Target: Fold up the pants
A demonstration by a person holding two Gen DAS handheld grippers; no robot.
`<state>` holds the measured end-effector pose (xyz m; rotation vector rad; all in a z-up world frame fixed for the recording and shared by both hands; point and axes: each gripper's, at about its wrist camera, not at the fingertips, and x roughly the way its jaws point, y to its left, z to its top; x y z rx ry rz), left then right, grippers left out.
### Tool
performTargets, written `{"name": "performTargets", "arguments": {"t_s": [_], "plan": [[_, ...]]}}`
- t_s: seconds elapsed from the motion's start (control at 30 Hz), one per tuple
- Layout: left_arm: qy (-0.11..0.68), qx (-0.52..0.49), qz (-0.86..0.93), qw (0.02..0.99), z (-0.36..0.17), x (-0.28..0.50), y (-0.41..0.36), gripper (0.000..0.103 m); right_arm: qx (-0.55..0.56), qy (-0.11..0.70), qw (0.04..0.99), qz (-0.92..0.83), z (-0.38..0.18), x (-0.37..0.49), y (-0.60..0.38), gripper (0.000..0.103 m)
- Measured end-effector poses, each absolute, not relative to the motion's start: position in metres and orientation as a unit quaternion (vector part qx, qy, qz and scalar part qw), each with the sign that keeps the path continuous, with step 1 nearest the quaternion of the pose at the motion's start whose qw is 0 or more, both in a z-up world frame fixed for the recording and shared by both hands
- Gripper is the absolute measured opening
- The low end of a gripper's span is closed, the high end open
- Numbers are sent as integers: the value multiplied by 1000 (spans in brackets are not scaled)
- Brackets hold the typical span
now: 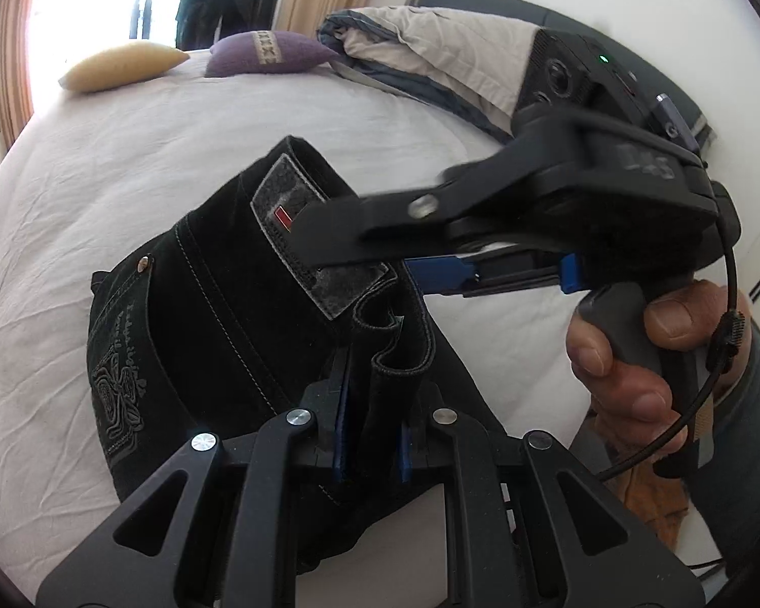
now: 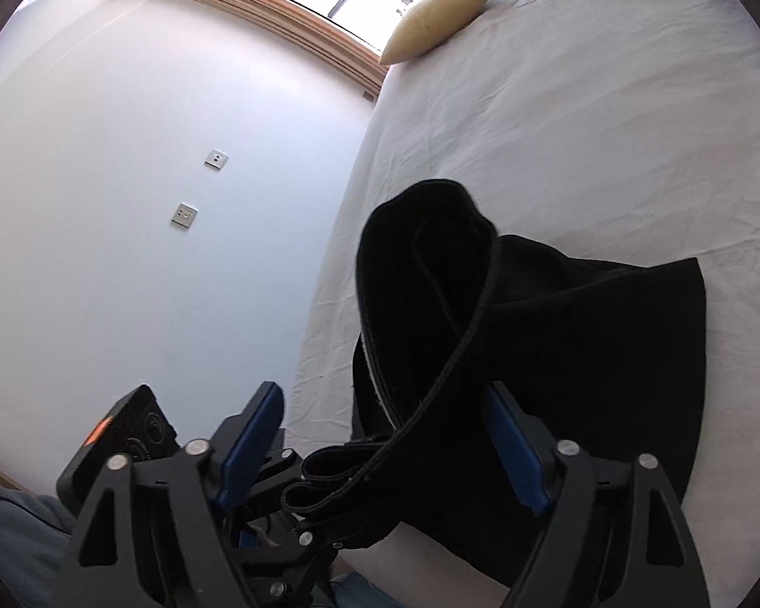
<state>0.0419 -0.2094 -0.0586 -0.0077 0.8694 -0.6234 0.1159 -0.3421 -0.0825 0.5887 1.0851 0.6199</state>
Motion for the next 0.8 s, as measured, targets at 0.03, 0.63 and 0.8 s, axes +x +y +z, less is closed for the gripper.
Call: {"name": "performTargets", "arguments": {"t_s": [0.03,0.63,0.8], "plan": [[415,5,-299,859,-62,39,-220,13,277,507,769,274,-89,115,-349,56],[462,88,-335,816,-171,34,-335,21,371,521,746,187,-187,90,-425,21],[474,47,-366,800,-156,26,-317,65,378,505,752,191,-171,82,-428,47]]}}
